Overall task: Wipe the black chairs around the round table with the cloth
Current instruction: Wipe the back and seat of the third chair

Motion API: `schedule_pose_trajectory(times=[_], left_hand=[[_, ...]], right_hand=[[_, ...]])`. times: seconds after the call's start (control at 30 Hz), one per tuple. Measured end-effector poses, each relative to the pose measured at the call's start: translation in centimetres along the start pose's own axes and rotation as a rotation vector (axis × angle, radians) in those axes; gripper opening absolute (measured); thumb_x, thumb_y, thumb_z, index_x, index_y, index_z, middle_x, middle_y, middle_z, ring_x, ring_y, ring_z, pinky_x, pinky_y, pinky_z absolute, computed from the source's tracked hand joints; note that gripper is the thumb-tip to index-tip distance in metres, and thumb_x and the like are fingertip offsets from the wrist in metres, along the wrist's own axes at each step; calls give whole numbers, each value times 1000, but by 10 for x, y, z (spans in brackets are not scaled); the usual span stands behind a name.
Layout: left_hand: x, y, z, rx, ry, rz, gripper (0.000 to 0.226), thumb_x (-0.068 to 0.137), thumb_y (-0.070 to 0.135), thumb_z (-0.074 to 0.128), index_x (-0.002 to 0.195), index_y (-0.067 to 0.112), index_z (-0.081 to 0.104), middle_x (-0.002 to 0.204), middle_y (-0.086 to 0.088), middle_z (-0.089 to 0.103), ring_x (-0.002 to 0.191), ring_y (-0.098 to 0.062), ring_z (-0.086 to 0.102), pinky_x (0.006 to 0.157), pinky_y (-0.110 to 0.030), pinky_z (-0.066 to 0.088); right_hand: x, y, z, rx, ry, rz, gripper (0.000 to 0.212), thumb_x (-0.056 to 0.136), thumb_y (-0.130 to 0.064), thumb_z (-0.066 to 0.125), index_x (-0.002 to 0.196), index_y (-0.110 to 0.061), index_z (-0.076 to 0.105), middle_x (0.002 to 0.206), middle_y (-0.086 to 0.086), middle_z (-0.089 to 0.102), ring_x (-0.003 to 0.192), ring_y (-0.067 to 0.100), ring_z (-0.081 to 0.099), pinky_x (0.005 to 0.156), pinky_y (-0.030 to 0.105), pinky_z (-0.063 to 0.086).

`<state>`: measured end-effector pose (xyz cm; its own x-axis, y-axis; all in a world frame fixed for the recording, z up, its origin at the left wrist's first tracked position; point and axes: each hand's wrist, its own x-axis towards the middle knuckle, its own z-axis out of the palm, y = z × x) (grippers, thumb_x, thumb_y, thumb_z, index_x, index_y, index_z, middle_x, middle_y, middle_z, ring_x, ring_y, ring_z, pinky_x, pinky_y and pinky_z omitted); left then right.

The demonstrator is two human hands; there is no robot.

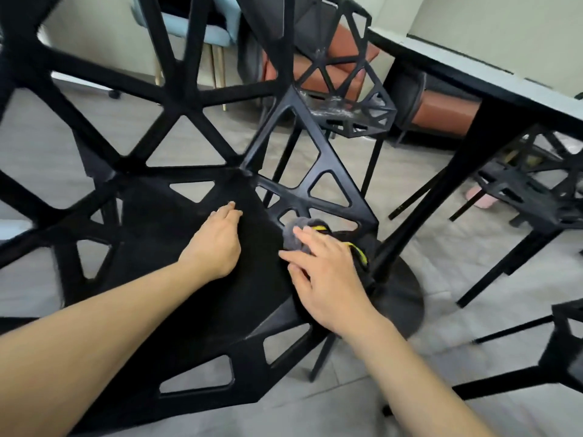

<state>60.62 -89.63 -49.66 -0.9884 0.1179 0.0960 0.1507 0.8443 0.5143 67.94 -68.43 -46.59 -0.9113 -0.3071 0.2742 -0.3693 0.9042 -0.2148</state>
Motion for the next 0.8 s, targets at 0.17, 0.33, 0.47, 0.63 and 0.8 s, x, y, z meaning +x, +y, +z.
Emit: schedule_pose_trajectory(times=[0.17, 0.33, 0.47, 0.63, 0.8], left_hand=[[-5, 3, -3, -31, -3, -22, 58, 98, 1, 36, 154, 9, 32, 165, -4, 22, 152, -26, 20, 122, -37, 21], [-7, 6, -4, -5, -3, -4, 57, 98, 2, 35, 155, 8, 29, 164, -6, 21, 152, -23, 20, 122, -31, 15], [-3, 2, 0, 152, -7, 69, 54, 102, 11, 34, 155, 5, 25, 164, -13, 21, 150, -25, 22, 124, -33, 12], [-5, 3, 2, 249, -52, 90, 54, 106, 19, 26, 158, 7, 16, 167, -11, 12, 153, -26, 13, 125, -35, 8], [-4, 2, 2, 299, -65, 64, 57, 104, 19, 25, 158, 3, 15, 166, -13, 12, 153, -26, 13, 125, -35, 8]], right_hand=[[15, 22, -20, -64, -45, -29, 57, 92, -44, 58, 147, -38, 45, 150, -8, 45, 135, 18, 39, 113, 44, 34], [-1, 13, -13, -9, -63, 50, 57, 96, -45, 55, 151, -38, 40, 157, -11, 35, 143, 13, 30, 120, 34, 25], [-18, 7, -14, 111, -114, -49, 48, 98, -33, 59, 144, -41, 48, 141, -22, 43, 132, 6, 35, 112, 26, 33], [61, 30, -2, -409, 78, -128, 44, 87, -27, 66, 131, -27, 61, 126, 1, 58, 114, 28, 50, 94, 44, 44], [132, 5, 35, -406, 50, -129, 37, 92, -27, 60, 128, -20, 62, 122, 5, 60, 115, 30, 51, 93, 43, 41]])
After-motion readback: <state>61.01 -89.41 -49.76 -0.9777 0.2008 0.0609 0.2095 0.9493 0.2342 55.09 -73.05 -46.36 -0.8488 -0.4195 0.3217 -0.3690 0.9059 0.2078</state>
